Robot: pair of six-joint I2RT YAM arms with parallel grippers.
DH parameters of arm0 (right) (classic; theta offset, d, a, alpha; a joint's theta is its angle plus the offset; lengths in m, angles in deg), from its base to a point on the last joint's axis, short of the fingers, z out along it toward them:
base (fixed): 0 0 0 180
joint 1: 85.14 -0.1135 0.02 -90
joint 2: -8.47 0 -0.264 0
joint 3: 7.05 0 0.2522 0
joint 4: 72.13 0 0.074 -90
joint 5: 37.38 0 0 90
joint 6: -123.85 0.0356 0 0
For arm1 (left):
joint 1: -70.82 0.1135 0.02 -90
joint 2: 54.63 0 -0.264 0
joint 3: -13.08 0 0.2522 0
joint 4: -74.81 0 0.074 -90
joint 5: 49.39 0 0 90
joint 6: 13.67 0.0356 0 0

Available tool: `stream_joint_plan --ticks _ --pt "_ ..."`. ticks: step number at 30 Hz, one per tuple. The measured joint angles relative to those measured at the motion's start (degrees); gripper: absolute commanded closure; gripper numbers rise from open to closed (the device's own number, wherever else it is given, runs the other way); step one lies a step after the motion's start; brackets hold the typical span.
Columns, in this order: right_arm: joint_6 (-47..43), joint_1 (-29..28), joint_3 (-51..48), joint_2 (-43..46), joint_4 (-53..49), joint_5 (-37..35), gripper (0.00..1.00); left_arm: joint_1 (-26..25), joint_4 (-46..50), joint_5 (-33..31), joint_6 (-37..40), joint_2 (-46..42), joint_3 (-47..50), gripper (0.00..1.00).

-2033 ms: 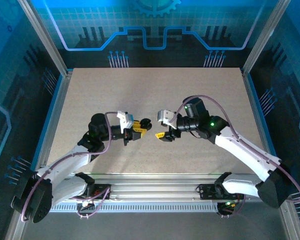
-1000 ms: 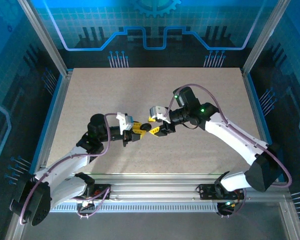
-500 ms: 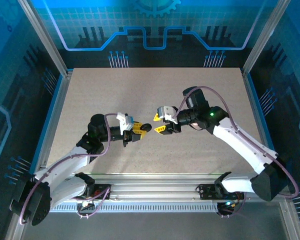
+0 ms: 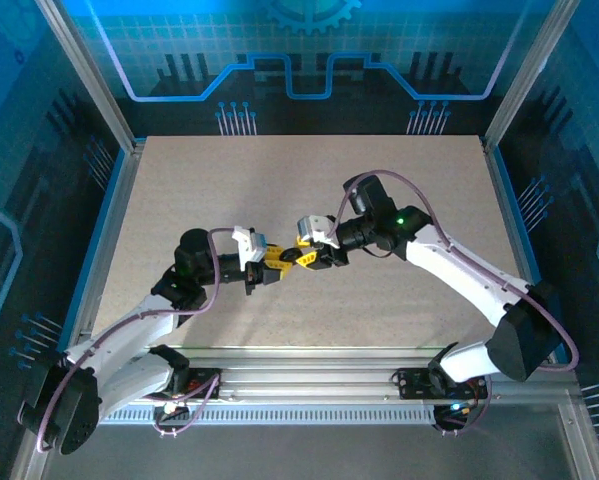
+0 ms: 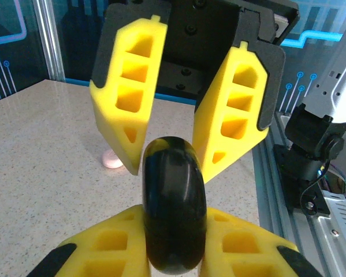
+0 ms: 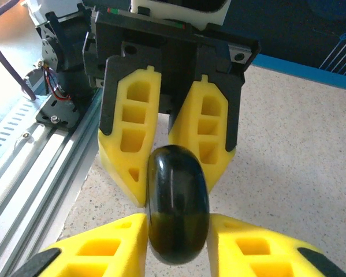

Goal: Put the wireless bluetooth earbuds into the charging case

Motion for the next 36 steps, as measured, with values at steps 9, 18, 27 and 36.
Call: stream_joint_plan --ticks 9,18,27,36 --pt "-0.96 0.0 0.68 -0.42 -1.75 0.13 0.88 -0.09 1.44 -0.33 1.57 -0.42 0.0 0.65" --pt "-1.36 2.47 3.41 -2.23 -7.87 -4.26 0.9 -0.22 0.39 -9.77 -2.29 0.0 0.13 0.23" --pt "5.7 9.7 11.13 -13.66 -18.23 -12.02 0.89 -0.22 1.86 -27.47 -7.34 -0.76 2.05 0.13" --pt "13.05 13.55 18.62 -25.49 -24.26 -18.18 0.86 -0.2 12.13 -37.31 -10.82 2.01 -1.53 0.12"
